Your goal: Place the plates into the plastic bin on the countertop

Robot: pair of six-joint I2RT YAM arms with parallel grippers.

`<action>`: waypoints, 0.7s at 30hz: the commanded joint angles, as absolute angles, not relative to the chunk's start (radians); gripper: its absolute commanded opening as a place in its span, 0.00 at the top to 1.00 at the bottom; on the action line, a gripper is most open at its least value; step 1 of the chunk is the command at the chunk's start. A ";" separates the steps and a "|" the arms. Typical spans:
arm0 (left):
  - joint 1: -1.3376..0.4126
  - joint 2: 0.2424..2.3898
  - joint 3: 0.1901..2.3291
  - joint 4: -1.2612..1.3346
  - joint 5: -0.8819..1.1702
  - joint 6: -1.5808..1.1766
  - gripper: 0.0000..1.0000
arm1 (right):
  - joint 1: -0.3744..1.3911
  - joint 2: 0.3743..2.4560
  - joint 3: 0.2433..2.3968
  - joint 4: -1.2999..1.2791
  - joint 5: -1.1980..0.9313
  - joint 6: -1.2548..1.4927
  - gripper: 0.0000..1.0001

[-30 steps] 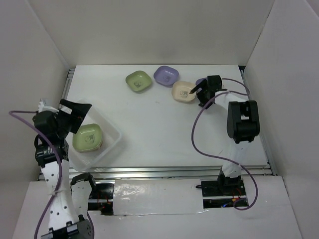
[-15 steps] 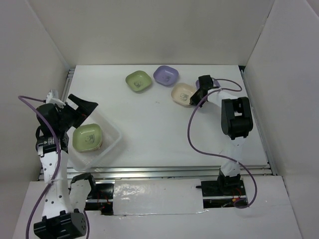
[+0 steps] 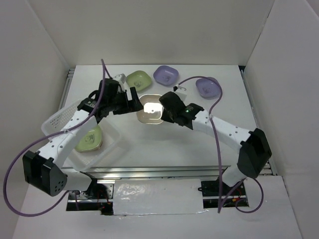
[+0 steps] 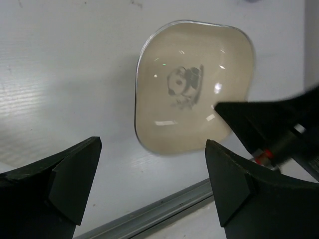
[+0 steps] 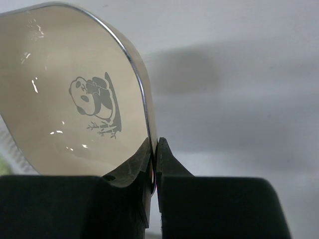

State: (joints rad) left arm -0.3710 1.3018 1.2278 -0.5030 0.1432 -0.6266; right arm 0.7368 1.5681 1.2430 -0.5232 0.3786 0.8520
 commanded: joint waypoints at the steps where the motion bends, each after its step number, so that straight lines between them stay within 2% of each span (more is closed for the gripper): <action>1: -0.435 1.359 1.287 -0.575 -0.050 -0.578 0.03 | 0.788 1.467 1.241 -0.583 0.460 0.888 1.00; 3: -0.489 1.411 1.319 -0.592 -0.121 -0.580 0.08 | 0.845 1.447 1.255 -0.615 0.486 0.903 1.00; 4: -0.517 1.428 1.340 -0.610 -0.142 -0.584 0.19 | 0.860 1.430 1.258 -0.626 0.497 0.907 1.00; 7: -0.543 1.465 1.348 -0.614 -0.187 -0.601 0.40 | 0.894 1.393 1.250 -0.617 0.492 0.911 1.00; 8: -0.555 1.468 1.344 -0.601 -0.190 -0.610 0.66 | 0.896 1.385 1.246 -0.615 0.488 0.913 1.00; 11: -0.568 1.470 1.356 -0.629 -0.233 -0.641 1.00 | 0.913 1.362 1.243 -0.621 0.494 0.913 1.00; 12: -0.569 1.465 1.361 -0.638 -0.262 -0.649 1.00 | 0.916 1.349 1.238 -0.615 0.502 0.910 0.98; 13: -0.563 1.459 1.367 -0.649 -0.282 -0.661 1.00 | 0.913 1.339 1.230 -0.614 0.502 0.910 0.84; 14: -0.551 1.431 1.364 -0.663 -0.304 -0.698 1.00 | 0.905 1.332 1.211 -0.612 0.503 0.913 0.54; 15: -0.531 1.413 1.355 -0.684 -0.320 -0.716 1.00 | 0.894 1.306 1.197 -0.614 0.505 0.922 0.09; 16: -0.452 1.351 1.310 -0.690 -0.322 -0.747 1.00 | 0.864 1.287 1.178 -0.612 0.496 0.926 0.02; 17: -0.398 1.312 1.274 -0.695 -0.310 -0.803 1.00 | 0.842 1.270 1.134 -0.601 0.483 0.928 0.00; 21: -0.045 1.031 1.028 -0.646 -0.186 -0.914 1.00 | 0.744 1.144 0.988 -0.511 0.384 0.896 0.00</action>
